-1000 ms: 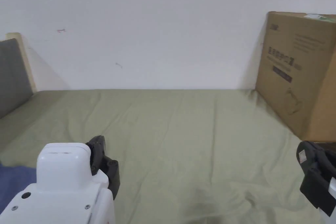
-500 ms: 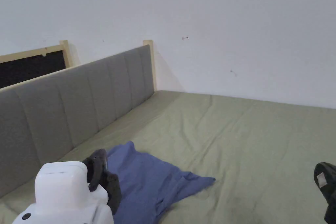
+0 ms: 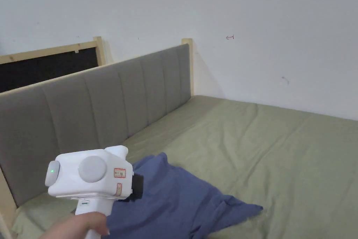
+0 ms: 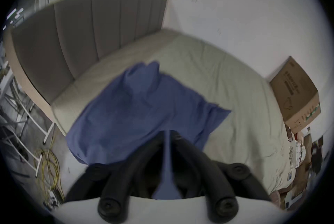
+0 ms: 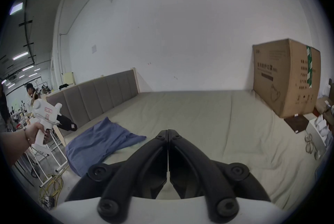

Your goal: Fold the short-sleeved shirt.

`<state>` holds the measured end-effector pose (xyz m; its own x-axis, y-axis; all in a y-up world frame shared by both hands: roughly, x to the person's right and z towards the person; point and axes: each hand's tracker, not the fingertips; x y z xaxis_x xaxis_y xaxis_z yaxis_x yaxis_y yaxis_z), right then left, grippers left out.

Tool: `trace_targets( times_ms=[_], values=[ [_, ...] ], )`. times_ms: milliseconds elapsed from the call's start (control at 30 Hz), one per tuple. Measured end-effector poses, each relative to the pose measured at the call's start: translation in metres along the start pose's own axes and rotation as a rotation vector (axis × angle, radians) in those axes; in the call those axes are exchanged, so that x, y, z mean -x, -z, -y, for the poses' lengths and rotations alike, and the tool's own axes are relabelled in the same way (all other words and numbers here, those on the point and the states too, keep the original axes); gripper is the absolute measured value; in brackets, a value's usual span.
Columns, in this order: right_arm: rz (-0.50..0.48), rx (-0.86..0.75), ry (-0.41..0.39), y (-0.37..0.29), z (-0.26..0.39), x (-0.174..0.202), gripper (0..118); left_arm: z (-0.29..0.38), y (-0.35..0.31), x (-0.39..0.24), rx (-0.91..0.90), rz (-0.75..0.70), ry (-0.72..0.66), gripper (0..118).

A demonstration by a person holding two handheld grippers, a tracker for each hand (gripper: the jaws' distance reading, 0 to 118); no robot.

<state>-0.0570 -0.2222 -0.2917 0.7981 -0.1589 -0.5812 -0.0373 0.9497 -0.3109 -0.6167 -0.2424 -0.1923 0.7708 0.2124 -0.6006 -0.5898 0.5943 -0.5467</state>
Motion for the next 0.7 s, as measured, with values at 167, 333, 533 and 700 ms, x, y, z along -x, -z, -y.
trace_targets(
  times_ms=[167, 333, 533, 700],
  values=[
    [0.025, 0.081, 0.001, 0.019, 0.007, -0.007, 0, -0.005, 0.074, 0.019, 0.063, -0.053, -0.034, 113],
    [0.036, 0.128, -0.026, 0.032, 0.008, -0.005, 0, -0.006, 0.148, 0.034, 0.149, -0.115, -0.064, 113],
    [0.022, 0.175, -0.043, 0.044, 0.010, -0.002, 0, 0.015, 0.194, 0.031, 0.187, -0.159, 0.050, 118],
    [0.013, 0.189, -0.021, 0.048, 0.012, 0.000, 0, 0.021, 0.181, 0.022, 0.098, -0.231, 0.070, 111]
  ],
)
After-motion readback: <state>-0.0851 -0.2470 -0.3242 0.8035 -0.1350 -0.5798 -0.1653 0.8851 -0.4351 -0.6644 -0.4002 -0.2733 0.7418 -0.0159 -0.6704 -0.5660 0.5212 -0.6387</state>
